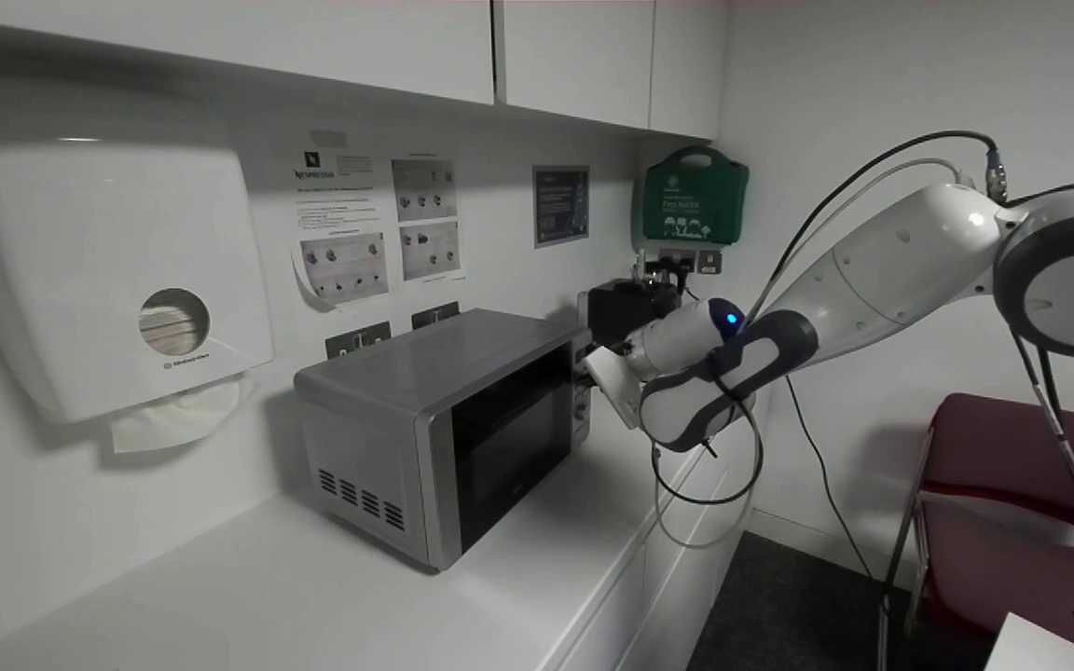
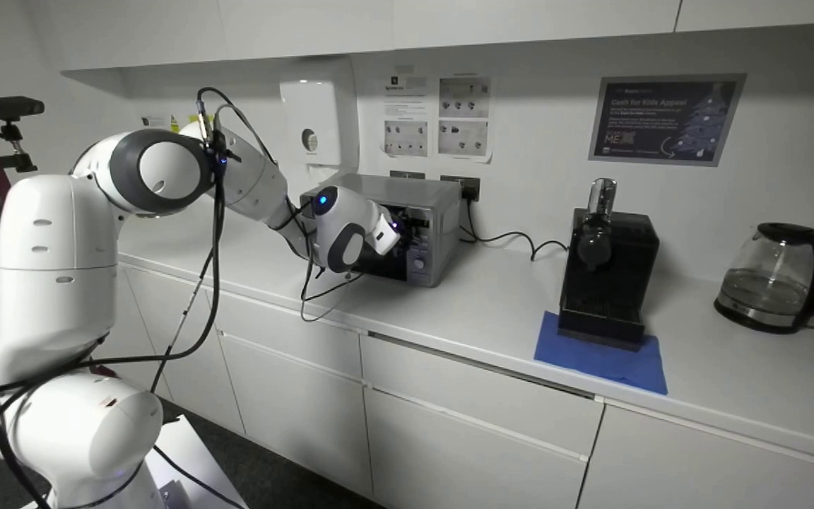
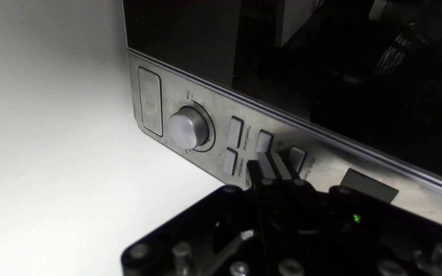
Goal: Press a button on the microwave
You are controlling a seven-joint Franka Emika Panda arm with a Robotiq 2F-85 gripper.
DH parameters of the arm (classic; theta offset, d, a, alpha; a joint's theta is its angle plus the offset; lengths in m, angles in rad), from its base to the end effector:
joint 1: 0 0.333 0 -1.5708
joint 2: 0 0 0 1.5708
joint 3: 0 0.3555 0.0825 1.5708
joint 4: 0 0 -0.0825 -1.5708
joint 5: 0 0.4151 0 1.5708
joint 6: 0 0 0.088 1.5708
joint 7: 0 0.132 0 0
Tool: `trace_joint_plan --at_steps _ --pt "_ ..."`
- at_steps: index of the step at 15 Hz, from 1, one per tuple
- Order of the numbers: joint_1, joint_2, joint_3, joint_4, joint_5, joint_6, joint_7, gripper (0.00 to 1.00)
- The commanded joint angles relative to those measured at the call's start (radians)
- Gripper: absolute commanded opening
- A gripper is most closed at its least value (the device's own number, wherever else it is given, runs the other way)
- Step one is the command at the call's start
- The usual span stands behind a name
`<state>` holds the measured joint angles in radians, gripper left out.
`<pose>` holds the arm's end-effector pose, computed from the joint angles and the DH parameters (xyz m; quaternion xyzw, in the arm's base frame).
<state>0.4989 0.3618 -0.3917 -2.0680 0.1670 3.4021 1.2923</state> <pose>0.6884 0.0783 0.3928 -0.7043 0.5206 -0.3903 0.2841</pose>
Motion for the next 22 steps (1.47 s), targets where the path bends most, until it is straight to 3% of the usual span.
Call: trace_joint_plan --at_steps 1,12,22 --pt "0.013 -0.078 0.009 -0.064 -0.018 0.009 -0.018 0.0" --pt "0.033 -0.13 -0.042 -0.125 -0.012 0.011 -0.071 0.0" --pt "0.049 -0.086 -0.064 -0.101 -0.003 0.011 -0.076 0.0"
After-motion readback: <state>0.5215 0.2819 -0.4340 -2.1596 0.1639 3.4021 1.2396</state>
